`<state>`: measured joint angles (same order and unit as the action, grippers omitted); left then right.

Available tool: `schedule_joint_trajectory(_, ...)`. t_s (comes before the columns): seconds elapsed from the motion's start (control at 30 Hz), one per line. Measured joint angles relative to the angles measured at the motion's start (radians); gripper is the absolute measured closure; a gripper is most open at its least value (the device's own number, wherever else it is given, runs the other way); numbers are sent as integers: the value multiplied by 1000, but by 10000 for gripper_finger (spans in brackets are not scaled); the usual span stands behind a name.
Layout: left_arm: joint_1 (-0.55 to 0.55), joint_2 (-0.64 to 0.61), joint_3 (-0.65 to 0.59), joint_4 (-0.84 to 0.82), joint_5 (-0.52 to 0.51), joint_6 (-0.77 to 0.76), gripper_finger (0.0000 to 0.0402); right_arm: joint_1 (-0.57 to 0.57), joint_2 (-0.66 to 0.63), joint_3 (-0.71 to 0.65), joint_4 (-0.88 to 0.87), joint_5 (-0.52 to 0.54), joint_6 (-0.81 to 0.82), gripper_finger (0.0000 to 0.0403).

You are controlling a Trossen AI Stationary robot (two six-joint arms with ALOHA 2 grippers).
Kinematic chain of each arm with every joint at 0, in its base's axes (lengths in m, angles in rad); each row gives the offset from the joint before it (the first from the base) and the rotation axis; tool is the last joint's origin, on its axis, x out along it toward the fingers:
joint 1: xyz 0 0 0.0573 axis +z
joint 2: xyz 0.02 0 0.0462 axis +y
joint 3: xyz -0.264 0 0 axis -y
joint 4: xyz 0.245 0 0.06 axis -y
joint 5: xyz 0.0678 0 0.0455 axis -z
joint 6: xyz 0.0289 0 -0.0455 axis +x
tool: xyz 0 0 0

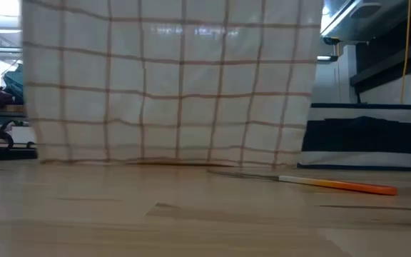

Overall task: Fold towel
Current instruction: Fold the white patterned towel

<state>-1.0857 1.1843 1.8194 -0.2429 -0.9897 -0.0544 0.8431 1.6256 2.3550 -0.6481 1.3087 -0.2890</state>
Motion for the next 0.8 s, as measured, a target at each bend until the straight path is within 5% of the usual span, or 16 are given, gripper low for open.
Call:
schedule_joint_trajectory(0.4, -133, 99, 0, -11, -153, 5, 401, 157, 118, 0, 0, 7, 43, 402)
schedule_joint_trajectory(0.8, -198, 170, 0, -260, -580, -56, 401, 142, 147, 0, -179, 19, 239, 402)
